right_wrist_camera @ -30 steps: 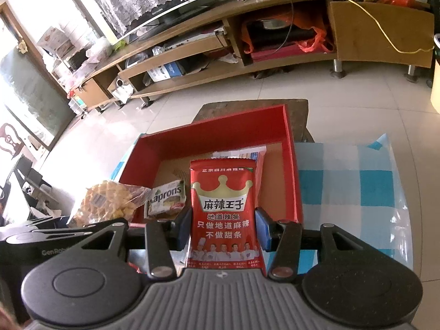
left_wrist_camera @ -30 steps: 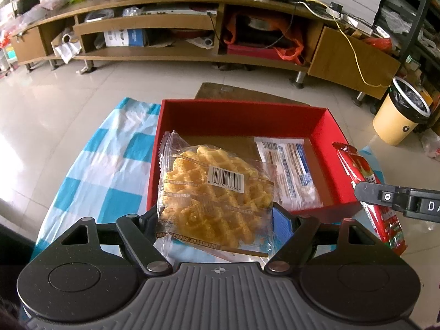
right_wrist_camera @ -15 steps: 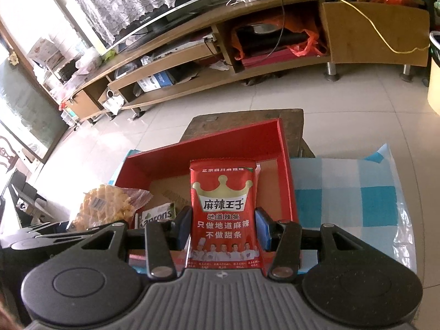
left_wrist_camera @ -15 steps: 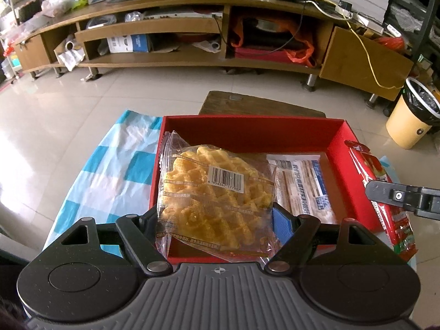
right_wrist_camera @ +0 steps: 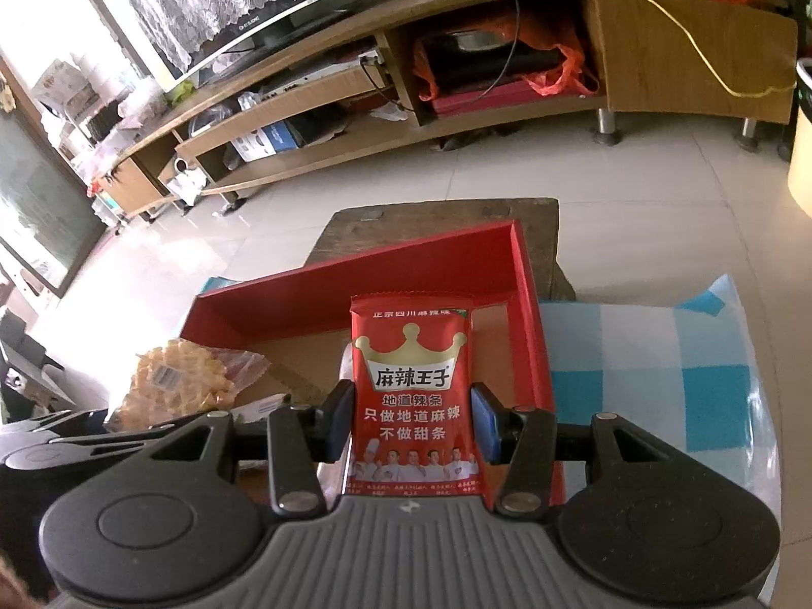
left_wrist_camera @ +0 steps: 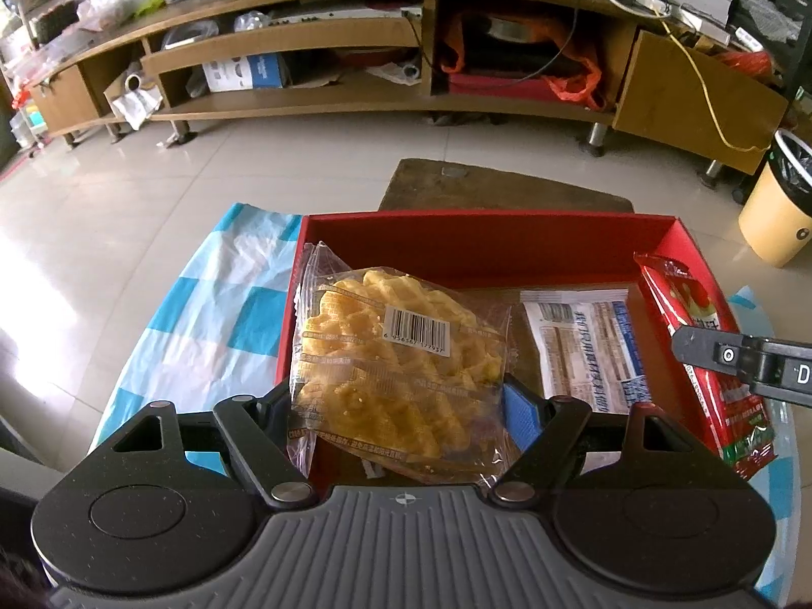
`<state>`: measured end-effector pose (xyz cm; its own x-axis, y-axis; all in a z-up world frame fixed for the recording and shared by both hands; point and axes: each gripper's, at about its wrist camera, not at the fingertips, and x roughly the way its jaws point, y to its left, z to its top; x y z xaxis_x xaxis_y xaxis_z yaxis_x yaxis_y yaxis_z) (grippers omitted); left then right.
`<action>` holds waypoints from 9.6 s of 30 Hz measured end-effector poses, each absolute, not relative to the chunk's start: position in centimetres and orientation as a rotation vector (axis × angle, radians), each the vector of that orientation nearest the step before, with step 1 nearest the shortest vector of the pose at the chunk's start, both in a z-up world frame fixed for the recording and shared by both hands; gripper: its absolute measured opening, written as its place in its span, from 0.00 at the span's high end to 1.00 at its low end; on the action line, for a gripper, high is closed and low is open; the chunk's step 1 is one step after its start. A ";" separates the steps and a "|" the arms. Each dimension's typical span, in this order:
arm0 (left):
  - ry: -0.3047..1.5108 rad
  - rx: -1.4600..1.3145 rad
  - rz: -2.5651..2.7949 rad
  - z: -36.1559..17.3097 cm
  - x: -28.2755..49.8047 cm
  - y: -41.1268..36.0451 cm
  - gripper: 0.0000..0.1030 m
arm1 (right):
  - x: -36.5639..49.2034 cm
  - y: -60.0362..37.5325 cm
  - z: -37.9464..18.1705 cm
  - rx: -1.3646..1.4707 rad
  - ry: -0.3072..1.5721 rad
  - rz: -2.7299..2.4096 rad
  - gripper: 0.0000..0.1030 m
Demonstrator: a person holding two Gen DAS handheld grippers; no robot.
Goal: Organize snacks
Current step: 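Lower both packs into the red box and open both tools, then withdraw both open tools up out of the red box, then grasp the round white bun bag with the right tool while the left tool grasps the red puffed-snack bag, then carry the bun bag and red snack bag over the red box with both tools, then lower both bags into the red box and open both tools, then withdraw both open tools up out of the red box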
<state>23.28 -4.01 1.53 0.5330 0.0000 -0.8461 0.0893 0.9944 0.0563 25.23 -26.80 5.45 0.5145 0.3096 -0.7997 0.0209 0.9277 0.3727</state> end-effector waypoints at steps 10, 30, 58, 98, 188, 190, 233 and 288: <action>1.043 0.103 -0.033 0.1 24.4 -4.1 0.19 | 26.1 -26.2 3.9 0.319 1.053 0.173 0.54; 1.007 0.124 -0.027 1.0 23.9 -4.6 0.10 | 25.9 -25.9 4.5 0.295 1.047 0.169 0.52; 0.949 0.187 -0.030 3.0 17.5 -3.7 0.07 | 20.0 -23.3 7.7 0.180 1.015 0.247 0.46; 1.287 0.111 -0.126 -4.8 12.3 -1.5 0.09 | 15.5 -20.2 4.7 0.142 1.185 0.315 0.41; 0.997 0.185 -0.132 2.1 10.4 -4.1 0.40 | 15.8 -20.6 7.1 0.102 1.045 0.315 0.44; 0.981 0.192 -0.125 2.4 10.6 -4.2 0.40 | 15.9 -20.8 7.4 0.107 1.037 0.309 0.44; 0.921 0.226 -0.035 2.6 21.8 -6.7 0.39 | 23.9 -22.9 6.9 0.120 0.982 0.164 0.44; 0.949 0.237 -0.136 3.5 14.6 -7.0 0.18 | 17.1 -23.8 9.3 0.018 0.975 0.147 0.41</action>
